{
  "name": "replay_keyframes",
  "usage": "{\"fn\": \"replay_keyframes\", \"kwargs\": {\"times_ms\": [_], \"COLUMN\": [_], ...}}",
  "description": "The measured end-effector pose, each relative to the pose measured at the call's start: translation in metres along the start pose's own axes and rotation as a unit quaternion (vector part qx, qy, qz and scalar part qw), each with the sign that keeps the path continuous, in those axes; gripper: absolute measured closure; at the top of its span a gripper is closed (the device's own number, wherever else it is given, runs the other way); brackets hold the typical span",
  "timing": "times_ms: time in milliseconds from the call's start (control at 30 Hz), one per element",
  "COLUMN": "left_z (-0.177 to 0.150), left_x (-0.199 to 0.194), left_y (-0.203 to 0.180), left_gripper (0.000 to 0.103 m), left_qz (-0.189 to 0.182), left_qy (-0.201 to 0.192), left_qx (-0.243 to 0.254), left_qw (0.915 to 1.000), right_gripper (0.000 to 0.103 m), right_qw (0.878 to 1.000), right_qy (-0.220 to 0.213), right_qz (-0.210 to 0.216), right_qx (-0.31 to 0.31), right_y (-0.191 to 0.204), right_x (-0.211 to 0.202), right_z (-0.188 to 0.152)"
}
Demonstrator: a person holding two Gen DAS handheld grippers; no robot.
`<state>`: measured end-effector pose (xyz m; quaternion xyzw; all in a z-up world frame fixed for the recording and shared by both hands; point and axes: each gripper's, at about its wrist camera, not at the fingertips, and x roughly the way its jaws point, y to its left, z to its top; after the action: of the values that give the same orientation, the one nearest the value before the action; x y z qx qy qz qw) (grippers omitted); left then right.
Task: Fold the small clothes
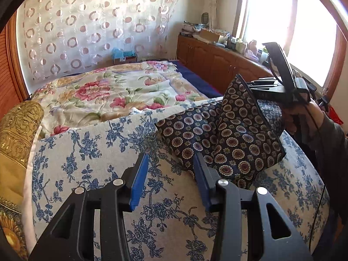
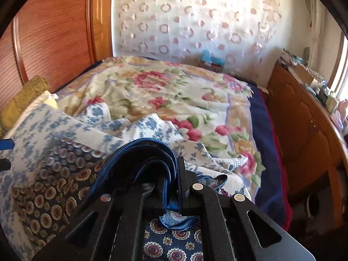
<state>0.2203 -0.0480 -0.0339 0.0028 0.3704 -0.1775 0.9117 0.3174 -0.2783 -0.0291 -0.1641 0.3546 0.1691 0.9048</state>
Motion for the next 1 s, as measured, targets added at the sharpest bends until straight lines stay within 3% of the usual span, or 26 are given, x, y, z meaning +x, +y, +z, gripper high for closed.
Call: {"fn": "replay_keyframes", "kwargs": {"times_ms": [67, 167, 367, 533, 800, 1000], "left_z": [-0.003, -0.005, -0.011, -0.017, -0.024, -0.011], "left_x": [0.002, -0.001, -0.015, -0.019, -0.015, 0.017], "left_y": [0.001, 0.002, -0.008, -0.019, -0.05, -0.063], "left_gripper": [0.059, 0.059, 0.059, 0.059, 0.059, 0.059], "left_qz": [-0.002, -0.002, -0.005, -0.017, -0.052, -0.07], "left_qy": [0.003, 0.002, -0.009, -0.002, 0.024, 0.066], "left_qx": [-0.002, -0.002, 0.009, 0.028, 0.091, 0.101], "left_qw": [1.0, 1.0, 0.9999, 0.9994, 0.9942, 0.9902], "right_gripper": [0.064, 0.054, 0.048, 0.044, 0.043, 0.043], "right_qw": [1.0, 0.999, 0.998, 0.995, 0.996, 0.995], "right_qy": [0.011, 0.025, -0.002, -0.034, -0.024, -0.021], "right_qz": [-0.015, -0.012, -0.007, 0.013, -0.012, -0.02], "right_qx": [0.003, 0.018, 0.058, 0.092, 0.088, 0.099], "right_y": [0.0, -0.004, -0.014, -0.008, 0.005, 0.0], "right_x": [0.008, 0.01, -0.016, -0.058, -0.091, -0.102], "right_z": [0.002, 0.005, 0.009, -0.015, -0.062, -0.065]}}
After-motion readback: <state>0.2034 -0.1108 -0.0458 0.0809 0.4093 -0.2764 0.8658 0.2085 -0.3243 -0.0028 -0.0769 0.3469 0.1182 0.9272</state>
